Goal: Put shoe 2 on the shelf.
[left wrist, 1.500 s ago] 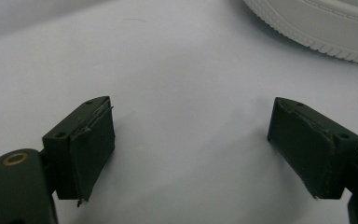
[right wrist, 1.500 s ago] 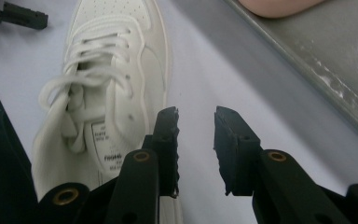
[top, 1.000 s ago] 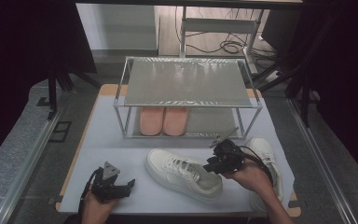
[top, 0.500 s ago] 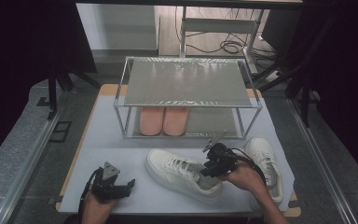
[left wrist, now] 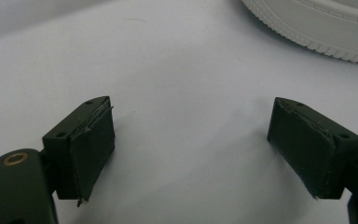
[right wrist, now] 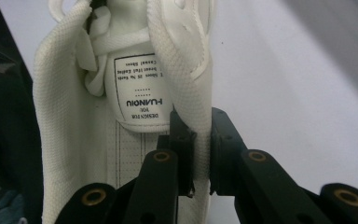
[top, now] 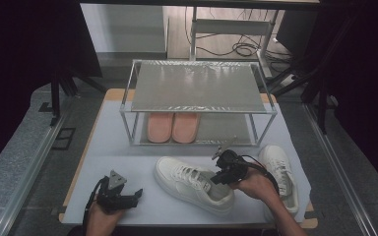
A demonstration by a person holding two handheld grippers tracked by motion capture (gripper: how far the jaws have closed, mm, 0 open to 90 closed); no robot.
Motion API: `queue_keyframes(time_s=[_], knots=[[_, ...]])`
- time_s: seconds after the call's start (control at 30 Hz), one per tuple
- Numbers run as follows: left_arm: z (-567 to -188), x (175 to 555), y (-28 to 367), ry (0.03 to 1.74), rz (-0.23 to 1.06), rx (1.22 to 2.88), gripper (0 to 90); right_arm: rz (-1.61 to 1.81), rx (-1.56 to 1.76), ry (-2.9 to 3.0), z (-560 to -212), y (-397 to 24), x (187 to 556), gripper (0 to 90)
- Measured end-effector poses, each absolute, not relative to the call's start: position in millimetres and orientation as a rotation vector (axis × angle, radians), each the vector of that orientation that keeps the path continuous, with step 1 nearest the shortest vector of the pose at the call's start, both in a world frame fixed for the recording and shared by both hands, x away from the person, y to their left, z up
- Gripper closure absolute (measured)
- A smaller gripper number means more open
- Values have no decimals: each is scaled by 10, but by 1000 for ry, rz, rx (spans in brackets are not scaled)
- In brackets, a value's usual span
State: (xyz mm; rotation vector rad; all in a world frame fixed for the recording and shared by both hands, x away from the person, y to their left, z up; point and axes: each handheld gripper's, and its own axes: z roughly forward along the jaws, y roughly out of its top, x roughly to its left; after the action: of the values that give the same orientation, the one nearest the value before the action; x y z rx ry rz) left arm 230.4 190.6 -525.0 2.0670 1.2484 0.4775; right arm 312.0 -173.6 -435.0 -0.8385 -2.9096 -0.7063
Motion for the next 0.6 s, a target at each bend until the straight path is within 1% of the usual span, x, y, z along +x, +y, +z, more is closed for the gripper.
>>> queue_keyframes(time_s=[0.43, 0.6], knots=[[-5247, 2308, 1914, 1243, 476, 2077, 148, -801, -959, -2745, -4219, -1823, 3221, 831], [-5247, 2308, 1914, 1243, 476, 2076, 148, -833, -1018, -2667, -4154, -1927, 3287, 834]])
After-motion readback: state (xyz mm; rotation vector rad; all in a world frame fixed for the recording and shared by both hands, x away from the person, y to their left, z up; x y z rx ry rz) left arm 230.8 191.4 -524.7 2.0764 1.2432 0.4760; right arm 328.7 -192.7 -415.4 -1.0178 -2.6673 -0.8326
